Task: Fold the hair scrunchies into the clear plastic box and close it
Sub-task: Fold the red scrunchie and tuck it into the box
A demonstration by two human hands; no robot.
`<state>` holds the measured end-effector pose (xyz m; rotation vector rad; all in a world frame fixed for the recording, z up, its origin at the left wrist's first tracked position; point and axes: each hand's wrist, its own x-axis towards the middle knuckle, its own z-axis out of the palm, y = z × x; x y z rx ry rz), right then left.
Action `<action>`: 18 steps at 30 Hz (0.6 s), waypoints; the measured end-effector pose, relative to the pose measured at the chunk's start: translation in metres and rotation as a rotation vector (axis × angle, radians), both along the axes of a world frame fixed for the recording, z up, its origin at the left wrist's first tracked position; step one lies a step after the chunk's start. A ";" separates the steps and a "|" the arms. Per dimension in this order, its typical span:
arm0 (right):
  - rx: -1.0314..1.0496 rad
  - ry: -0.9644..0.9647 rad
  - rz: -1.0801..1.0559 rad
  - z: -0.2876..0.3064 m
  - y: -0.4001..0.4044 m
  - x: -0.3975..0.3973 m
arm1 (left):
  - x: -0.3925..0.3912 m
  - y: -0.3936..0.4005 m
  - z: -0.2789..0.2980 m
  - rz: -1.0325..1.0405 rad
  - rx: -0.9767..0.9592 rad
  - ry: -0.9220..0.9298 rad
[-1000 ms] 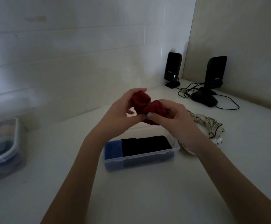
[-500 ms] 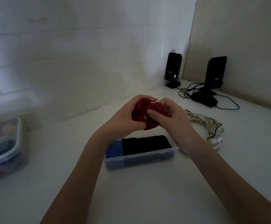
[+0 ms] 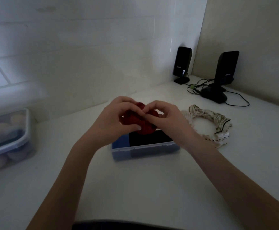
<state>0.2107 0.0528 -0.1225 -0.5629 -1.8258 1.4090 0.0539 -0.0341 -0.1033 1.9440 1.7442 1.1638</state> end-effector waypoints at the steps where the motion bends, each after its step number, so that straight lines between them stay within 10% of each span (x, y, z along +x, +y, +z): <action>1: -0.006 -0.058 0.021 0.000 -0.001 -0.003 | -0.003 -0.004 0.000 0.033 -0.015 0.058; 18: 0.525 -0.773 0.100 0.006 -0.019 -0.026 | -0.010 -0.027 0.002 0.203 -0.287 0.582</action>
